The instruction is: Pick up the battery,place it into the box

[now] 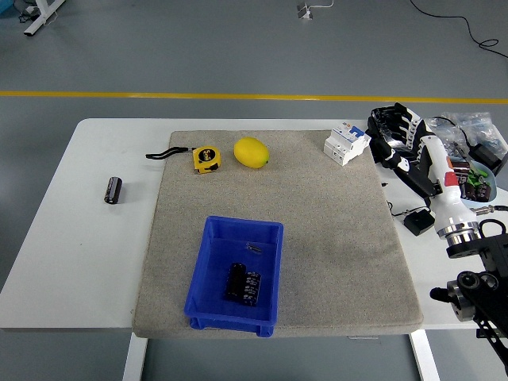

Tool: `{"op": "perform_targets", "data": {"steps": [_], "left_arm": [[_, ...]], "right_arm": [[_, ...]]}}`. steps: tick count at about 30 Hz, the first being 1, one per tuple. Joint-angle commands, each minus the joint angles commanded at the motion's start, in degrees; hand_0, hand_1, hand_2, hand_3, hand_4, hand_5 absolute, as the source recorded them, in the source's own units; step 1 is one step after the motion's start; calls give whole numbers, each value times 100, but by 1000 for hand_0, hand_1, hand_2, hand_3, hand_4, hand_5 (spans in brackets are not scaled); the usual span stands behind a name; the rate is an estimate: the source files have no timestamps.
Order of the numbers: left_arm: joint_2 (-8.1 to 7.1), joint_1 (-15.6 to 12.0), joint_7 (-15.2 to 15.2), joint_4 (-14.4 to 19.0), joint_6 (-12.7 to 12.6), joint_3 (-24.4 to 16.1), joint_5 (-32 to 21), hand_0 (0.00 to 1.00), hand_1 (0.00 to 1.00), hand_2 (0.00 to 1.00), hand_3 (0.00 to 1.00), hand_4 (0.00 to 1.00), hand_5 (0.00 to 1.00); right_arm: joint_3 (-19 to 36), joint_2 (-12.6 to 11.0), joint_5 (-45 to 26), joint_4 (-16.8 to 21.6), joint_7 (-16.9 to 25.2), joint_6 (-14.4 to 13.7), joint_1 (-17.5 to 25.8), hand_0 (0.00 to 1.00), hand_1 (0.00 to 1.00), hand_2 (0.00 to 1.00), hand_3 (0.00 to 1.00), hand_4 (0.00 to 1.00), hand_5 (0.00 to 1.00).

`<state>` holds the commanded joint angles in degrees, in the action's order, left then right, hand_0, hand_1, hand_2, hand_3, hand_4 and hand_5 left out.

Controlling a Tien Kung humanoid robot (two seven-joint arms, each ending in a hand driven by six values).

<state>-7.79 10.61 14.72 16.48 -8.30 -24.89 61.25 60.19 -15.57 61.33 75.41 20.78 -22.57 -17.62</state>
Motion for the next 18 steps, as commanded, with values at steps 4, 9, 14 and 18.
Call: {"op": "perform_targets", "data": {"steps": [4, 9, 14, 18], "left_arm": [[-7, 19, 9, 1, 17, -25, 60, 691, 666, 721, 632, 652, 664], [10, 42, 16, 4, 30, -44, 110, 695, 666, 722, 631, 651, 664], [23, 31, 2, 5, 15, -15, 58, 693, 665, 720, 631, 651, 664], [23, 26, 1, 5, 17, -16, 61, 695, 666, 721, 631, 651, 666]], "right_arm": [[192, 100, -968, -114, 57, 81, 269, 851, 844, 897, 936, 998, 820], [331, 155, -2083, -173, 67, 44, 430, 848, 841, 890, 929, 998, 825], [366, 166, -2365, -176, 97, -34, 449, 846, 840, 880, 921, 998, 838], [390, 172, -2347, -144, 158, -67, 434, 847, 838, 875, 914, 998, 835]]}}
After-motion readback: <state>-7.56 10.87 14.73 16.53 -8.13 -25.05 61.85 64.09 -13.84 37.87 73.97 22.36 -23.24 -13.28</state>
